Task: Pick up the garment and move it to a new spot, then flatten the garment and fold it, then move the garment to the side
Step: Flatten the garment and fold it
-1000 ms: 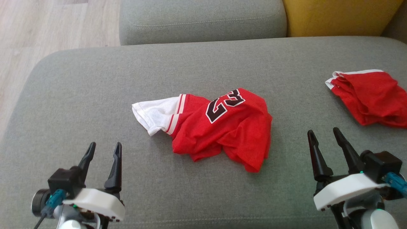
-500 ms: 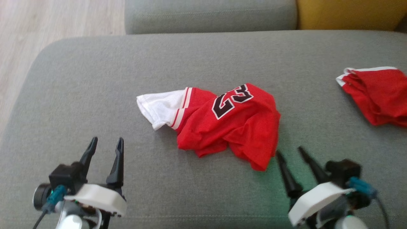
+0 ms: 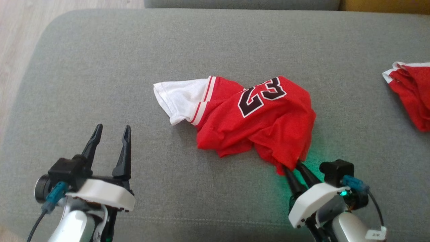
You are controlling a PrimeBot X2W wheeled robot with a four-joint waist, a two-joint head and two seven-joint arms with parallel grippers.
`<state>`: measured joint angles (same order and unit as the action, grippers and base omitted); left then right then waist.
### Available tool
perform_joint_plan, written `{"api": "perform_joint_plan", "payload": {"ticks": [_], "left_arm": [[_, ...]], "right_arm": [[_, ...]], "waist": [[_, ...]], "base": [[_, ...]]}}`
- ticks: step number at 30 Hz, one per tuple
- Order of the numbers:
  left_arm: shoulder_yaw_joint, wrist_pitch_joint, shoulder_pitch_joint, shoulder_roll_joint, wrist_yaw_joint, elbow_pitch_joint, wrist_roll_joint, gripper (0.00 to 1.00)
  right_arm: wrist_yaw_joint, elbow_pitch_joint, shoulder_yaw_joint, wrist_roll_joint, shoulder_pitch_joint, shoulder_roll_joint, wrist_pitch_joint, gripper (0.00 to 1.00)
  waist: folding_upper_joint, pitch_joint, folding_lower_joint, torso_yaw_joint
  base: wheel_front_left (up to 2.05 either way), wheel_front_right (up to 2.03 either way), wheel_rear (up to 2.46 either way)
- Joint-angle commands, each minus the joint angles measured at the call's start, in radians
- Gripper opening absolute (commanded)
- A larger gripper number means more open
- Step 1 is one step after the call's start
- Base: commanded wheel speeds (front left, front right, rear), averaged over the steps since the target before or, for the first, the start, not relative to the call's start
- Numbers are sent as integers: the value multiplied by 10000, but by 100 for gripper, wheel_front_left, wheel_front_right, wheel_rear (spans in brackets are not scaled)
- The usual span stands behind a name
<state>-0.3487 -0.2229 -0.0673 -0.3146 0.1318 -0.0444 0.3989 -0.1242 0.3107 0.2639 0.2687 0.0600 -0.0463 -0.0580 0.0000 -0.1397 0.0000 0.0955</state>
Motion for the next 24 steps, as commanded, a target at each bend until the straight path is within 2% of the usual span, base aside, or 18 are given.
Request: {"api": "perform_joint_plan", "payload": {"ticks": [1,8,15,19,24], "left_arm": [[396,-117,-570,-126,-19,221,58,100],[478,-225,-706,-104,-36,203,63,100],[482,-285,-991,-68,-110,249,27,100],[450,-305,-1156,-28,-174,240,9,100],[427,-340,-1403,107,-273,168,-1,100]], "right_arm": [[-65,-186,187,-76,369,-39,166,0],[-65,-1085,-630,-435,983,-39,615,0],[-65,-2058,-2519,-1309,2586,-39,109,0],[-65,-1714,-3215,-1632,3415,-129,-183,0],[-65,38,-3953,-1805,4657,-616,-424,0]], "waist": [[0,-107,0,14],[0,-285,0,-79],[0,-613,0,-131],[0,-823,0,-46],[0,-1203,0,202]], "base": [[0,0,0],[0,0,0],[0,0,0],[0,0,0],[0,0,0]]}}
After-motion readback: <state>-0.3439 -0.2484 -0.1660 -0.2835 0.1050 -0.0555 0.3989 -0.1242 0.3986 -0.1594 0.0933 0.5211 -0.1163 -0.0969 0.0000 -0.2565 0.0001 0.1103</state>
